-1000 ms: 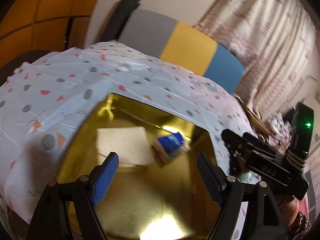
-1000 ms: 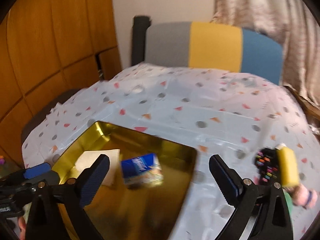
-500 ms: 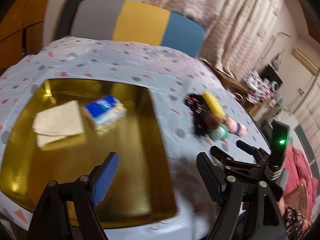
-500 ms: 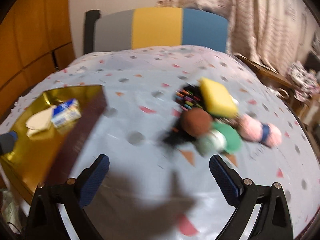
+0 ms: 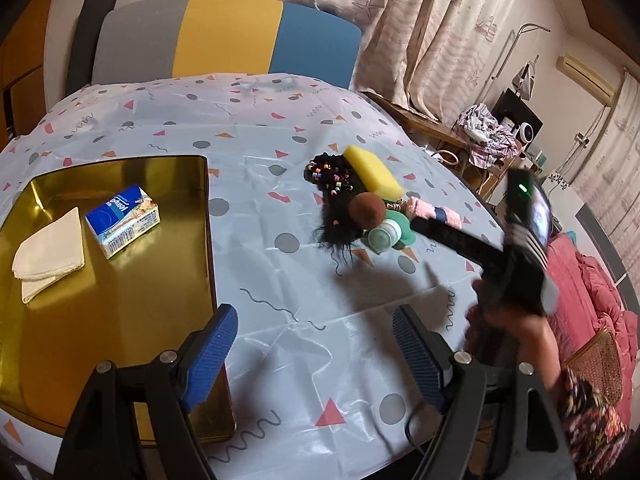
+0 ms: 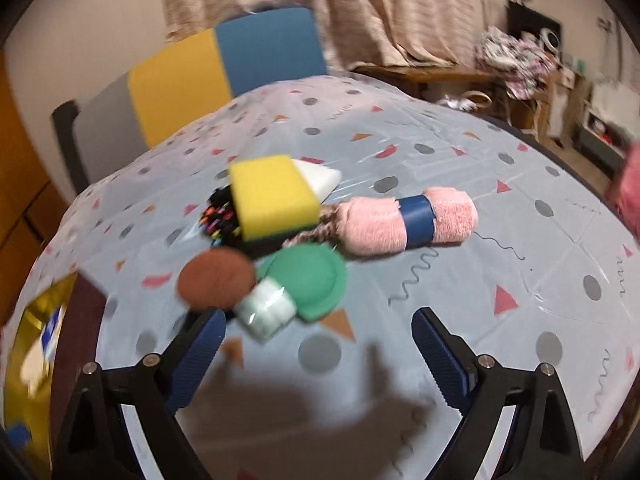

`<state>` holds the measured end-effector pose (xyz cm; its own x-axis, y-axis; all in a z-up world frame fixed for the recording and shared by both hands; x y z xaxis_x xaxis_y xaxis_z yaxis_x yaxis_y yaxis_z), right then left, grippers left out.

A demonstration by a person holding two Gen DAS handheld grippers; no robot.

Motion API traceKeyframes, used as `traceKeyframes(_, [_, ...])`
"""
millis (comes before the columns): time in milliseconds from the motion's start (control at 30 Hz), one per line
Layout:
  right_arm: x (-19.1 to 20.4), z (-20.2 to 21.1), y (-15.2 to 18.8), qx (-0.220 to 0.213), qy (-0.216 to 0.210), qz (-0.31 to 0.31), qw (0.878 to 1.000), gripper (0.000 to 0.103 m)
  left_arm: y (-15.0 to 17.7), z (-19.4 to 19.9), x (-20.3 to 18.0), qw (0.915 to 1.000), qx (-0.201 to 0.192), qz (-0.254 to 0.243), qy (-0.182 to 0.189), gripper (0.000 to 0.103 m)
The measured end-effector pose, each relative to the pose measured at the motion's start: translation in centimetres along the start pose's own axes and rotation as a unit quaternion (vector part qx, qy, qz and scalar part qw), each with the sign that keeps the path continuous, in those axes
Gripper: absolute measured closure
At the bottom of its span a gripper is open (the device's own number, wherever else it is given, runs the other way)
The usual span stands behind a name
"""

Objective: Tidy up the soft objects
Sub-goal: 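Grasp the green-capped white bottle with the right tool while the left grasps the brown sponge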

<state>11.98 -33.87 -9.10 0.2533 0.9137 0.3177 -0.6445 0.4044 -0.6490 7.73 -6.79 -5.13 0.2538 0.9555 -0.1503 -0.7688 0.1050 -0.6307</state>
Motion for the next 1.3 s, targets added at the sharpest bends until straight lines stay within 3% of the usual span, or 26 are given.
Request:
traceKeyframes(200, [-0.9, -4.4, -2.3, 0.027, 0.023, -0.047, 0.998, 0.012, -0.1, 0.1, 1.0, 0.9996, -0.004, 0.018, -0.022, 0.022])
traceKeyframes(300, [-0.4, -6.2, -3.0, 0.048, 0.046, -0.036, 0.997, 0.013, -0.1, -0.1, 1.6, 0.9992, 0.001, 0.031, -0.023, 0.022])
traceKeyframes(600, [0.1, -9.2, -2.3, 0.101, 0.034, 0.000, 0.994, 0.018, 0.0, -0.7, 0.8, 0.9994, 0.009, 0.019, -0.027, 0.022])
traceKeyframes(667, [-0.1, -8.5, -1.8, 0.092, 0.027, 0.021, 0.995, 0.031, -0.1, -0.9, 0.6, 0.9995, 0.012, 0.017, -0.024, 0.022])
traceKeyframes(800, [-1.4, -6.8, -1.0, 0.086, -0.003, 0.021, 0.996, 0.036, -0.7, -1.5, -0.1, 0.9995, 0.016, 0.013, -0.022, 0.022])
traceKeyframes(1033, [-4.6, -3.5, 0.6, 0.068, -0.022, 0.002, 0.997, 0.037, -2.0, -2.9, -2.5, 0.9995, 0.024, -0.015, -0.016, 0.022])
traceKeyframes(1300, [-6.3, -1.0, 3.3, -0.004, -0.060, 0.009, 0.998, 0.036, -3.9, -5.5, -7.0, 0.9974, 0.038, -0.061, -0.005, 0.022])
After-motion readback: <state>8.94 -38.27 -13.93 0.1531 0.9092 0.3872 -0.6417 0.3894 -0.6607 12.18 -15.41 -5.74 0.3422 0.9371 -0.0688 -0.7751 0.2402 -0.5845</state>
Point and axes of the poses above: each gripper's, at about its wrist camera, not at the fingertips, and z roughly against the way its jaws point, x to its left, y to its underside, the point moved 1 cm from there along -z, roughly the way its jaws point, and after that the axes turned 11 degrees about -y, right-handed, at the moved point
